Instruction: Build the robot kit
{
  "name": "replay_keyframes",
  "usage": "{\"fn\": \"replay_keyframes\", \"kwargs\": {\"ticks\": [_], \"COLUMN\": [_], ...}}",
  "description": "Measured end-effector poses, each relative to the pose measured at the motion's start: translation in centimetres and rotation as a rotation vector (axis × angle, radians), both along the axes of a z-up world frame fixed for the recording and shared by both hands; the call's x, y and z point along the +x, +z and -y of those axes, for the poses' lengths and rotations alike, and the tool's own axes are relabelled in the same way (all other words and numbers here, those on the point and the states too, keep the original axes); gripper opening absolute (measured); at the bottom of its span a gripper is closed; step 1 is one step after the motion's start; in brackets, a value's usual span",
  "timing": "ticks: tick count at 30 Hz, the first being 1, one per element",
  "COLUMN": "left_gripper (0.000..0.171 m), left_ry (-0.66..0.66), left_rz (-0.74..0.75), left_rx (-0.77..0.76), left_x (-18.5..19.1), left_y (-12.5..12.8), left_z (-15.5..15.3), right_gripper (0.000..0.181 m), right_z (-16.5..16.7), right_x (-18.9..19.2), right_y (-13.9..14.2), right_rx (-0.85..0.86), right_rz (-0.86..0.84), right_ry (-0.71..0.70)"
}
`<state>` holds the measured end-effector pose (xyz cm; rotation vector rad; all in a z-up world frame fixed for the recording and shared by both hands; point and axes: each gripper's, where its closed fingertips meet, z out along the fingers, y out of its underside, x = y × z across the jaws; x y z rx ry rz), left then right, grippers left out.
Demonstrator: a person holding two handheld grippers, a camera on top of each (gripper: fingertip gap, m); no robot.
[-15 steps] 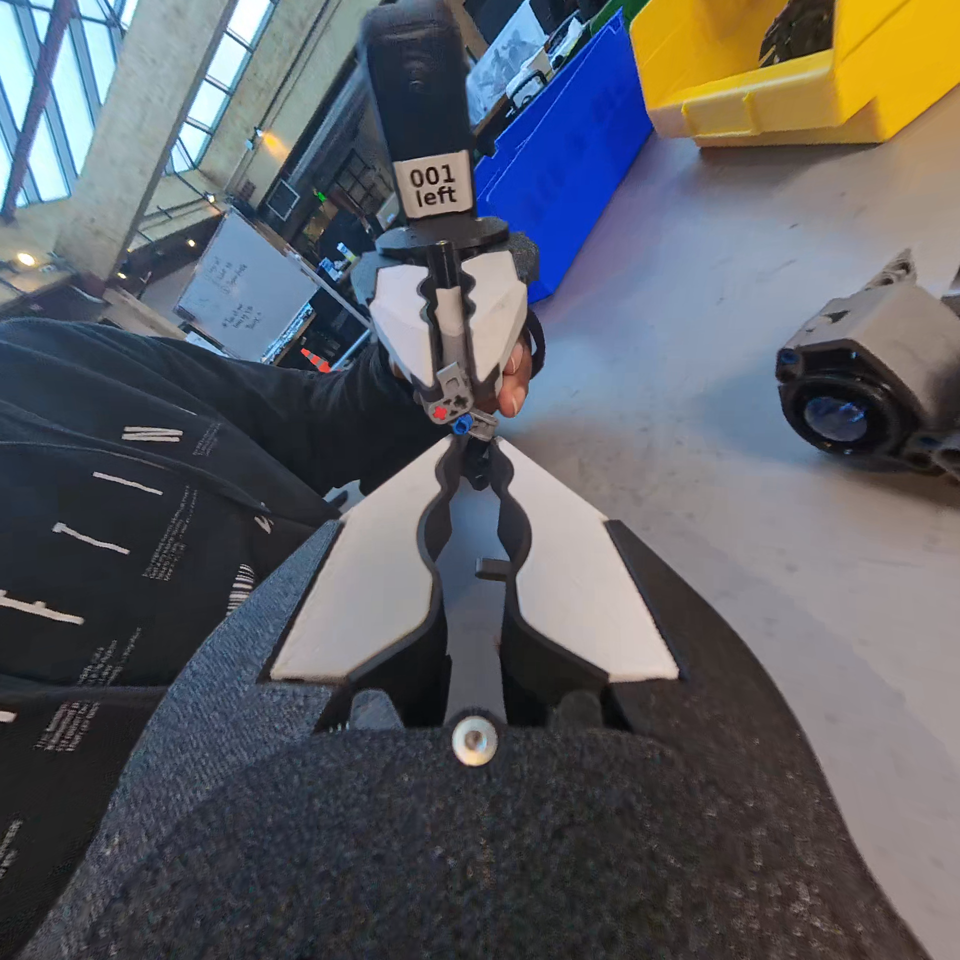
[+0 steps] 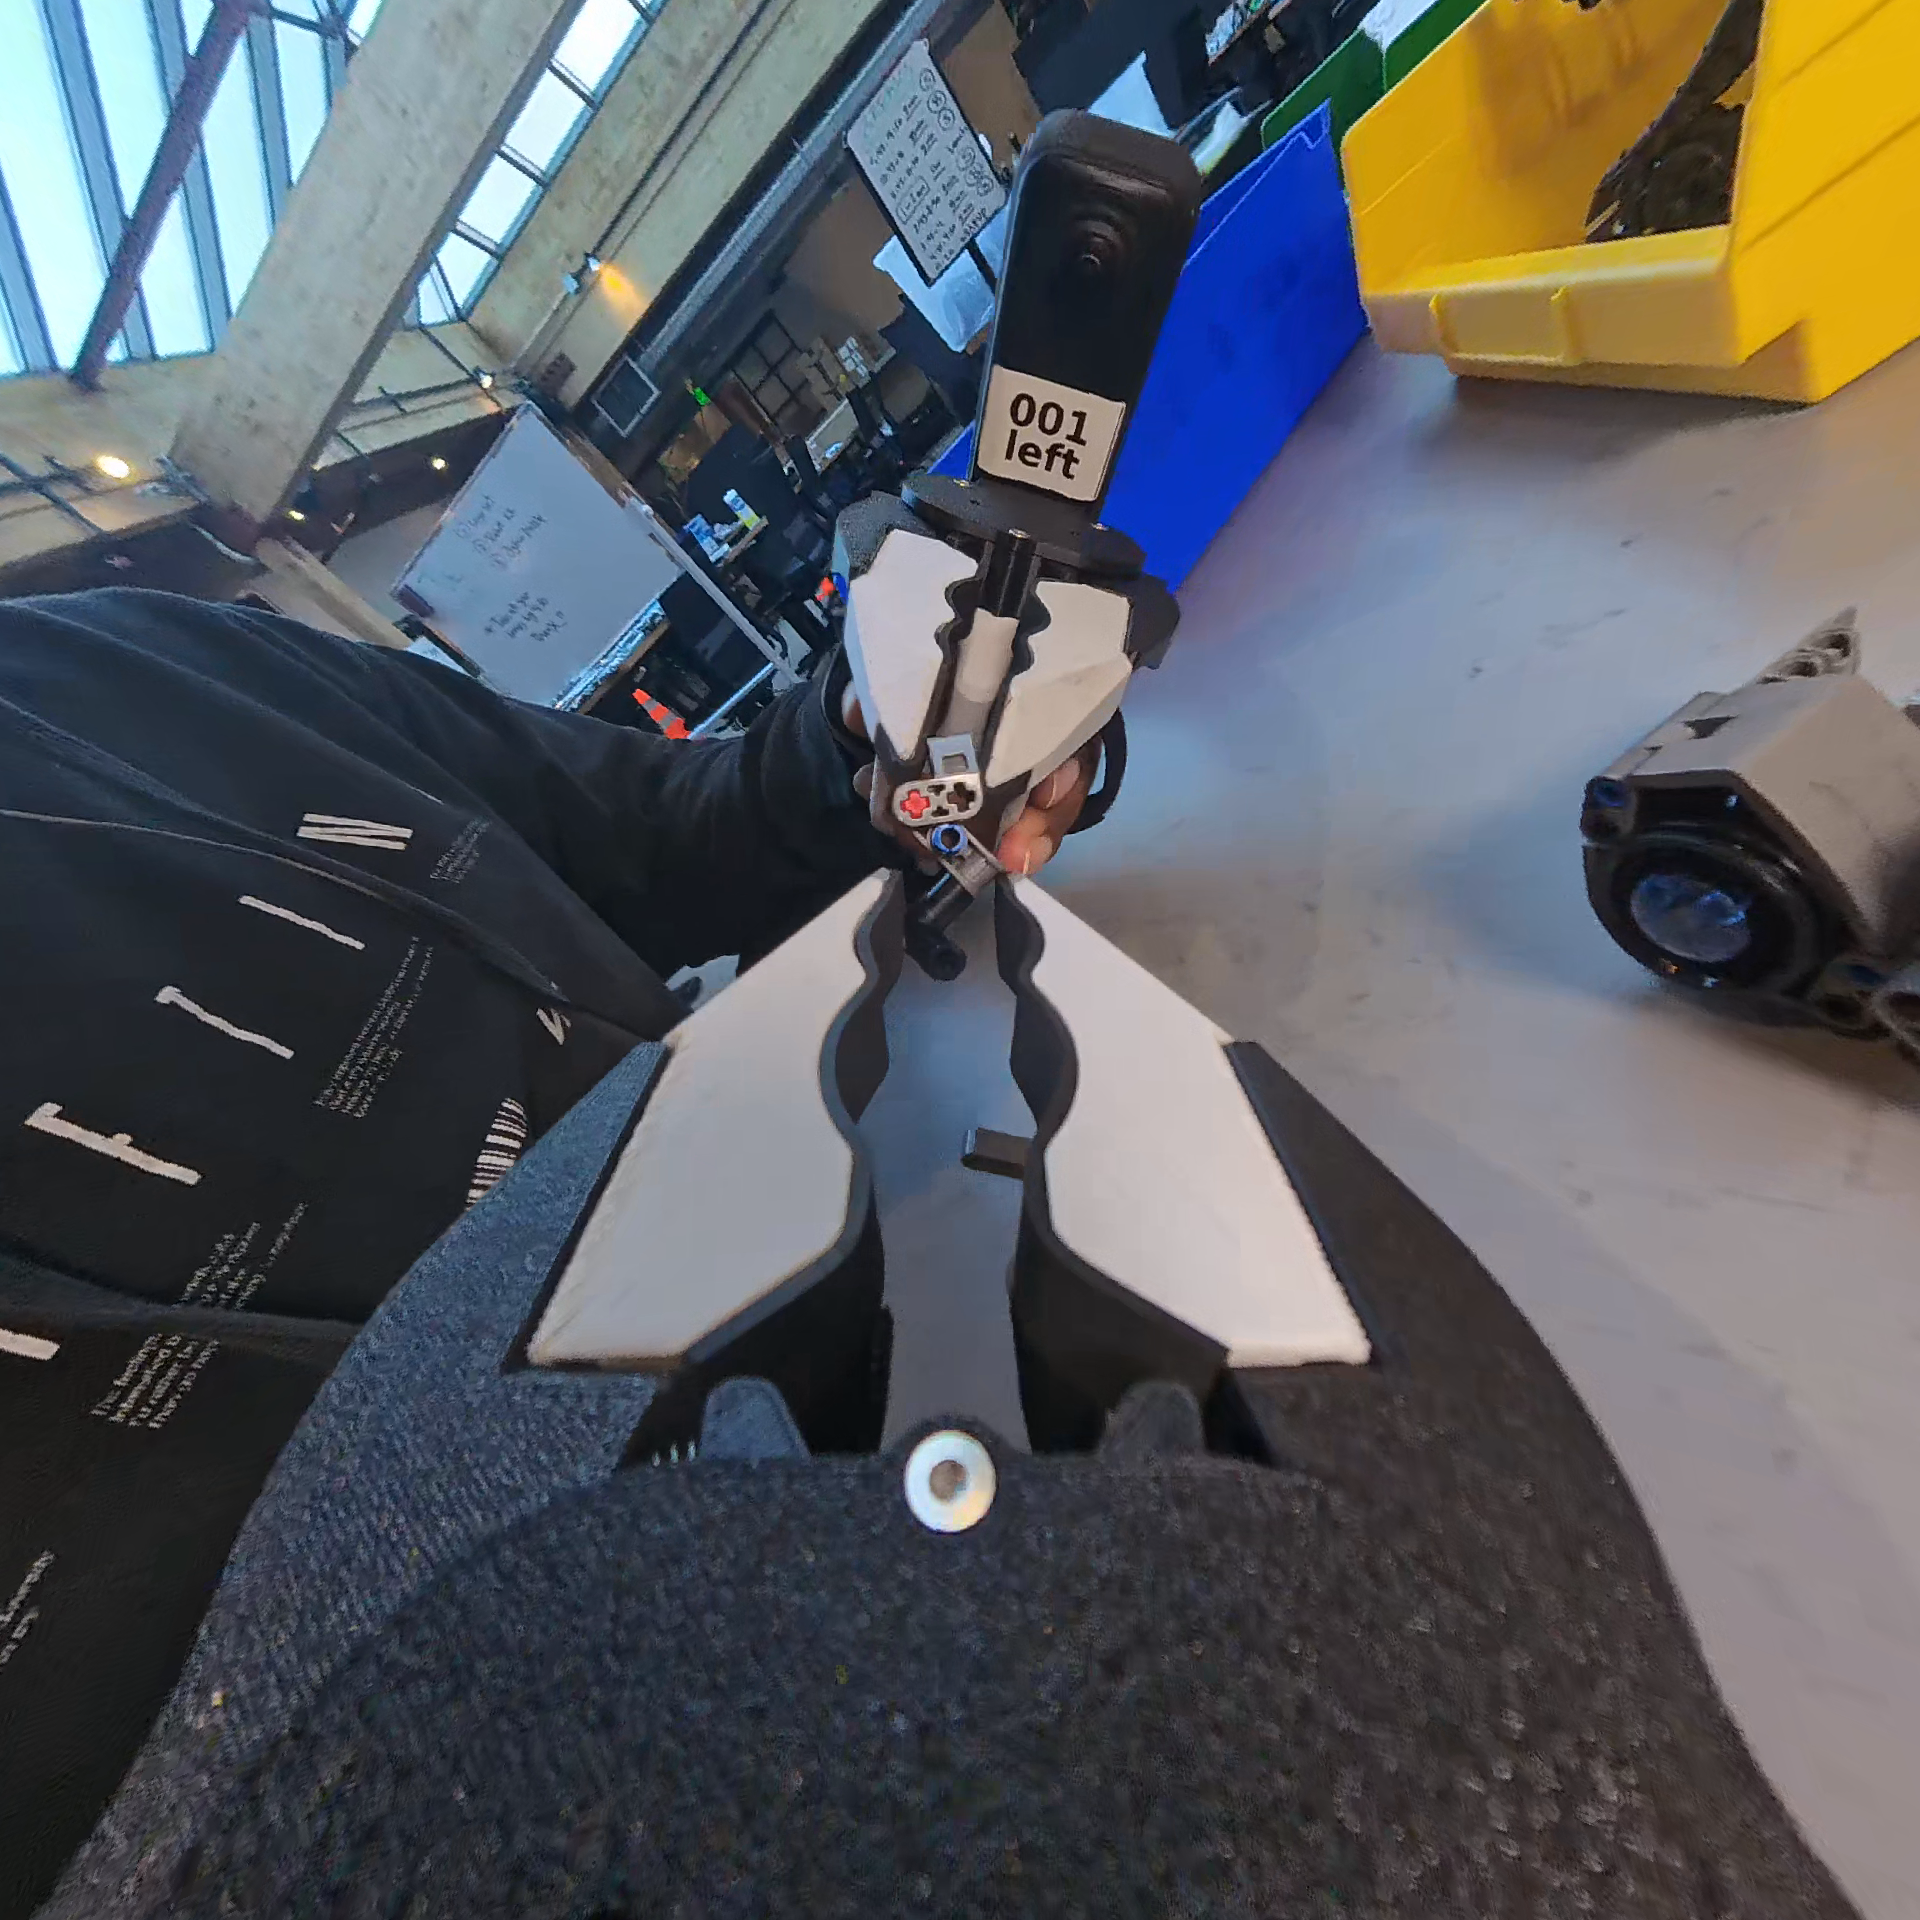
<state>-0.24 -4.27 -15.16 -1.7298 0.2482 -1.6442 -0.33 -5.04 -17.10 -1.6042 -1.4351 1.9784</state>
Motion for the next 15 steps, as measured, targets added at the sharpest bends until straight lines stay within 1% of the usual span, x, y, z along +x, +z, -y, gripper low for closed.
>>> {"fn": "replay_keyframes", "kwargs": {"ticks": [3, 9, 12, 15], "left_gripper": [0.009, 0.009, 0.009, 0.009], "left_ry": [-0.005, -0.011, -0.020, -0.025], "left_rz": [0.016, -0.020, -0.085, -0.093], "left_rx": [-0.007, 0.019, 0.073, 0.092], "left_x": [-0.10, 0.21, 0.67, 0.77], "left_y": [0.10, -0.08, -0.18, 0.01], "left_z": [0.01, 0.18, 0.52, 0.69], "right_gripper": [0.018, 0.018, 0.015, 0.012], "right_z": [0.12, -0.11, 0.03, 0.40], "right_x": [0.17, 0.16, 0.16, 0.28], "right_y": [0.26, 0.19, 0.11, 0.23], "right_rx": [-0.056, -0.074, -0.044, 0.033], "right_rz": [-0.006, 0.000, -0.003, -0.029], "right_ry": [0.023, 0.019, 0.021, 0.031]}}
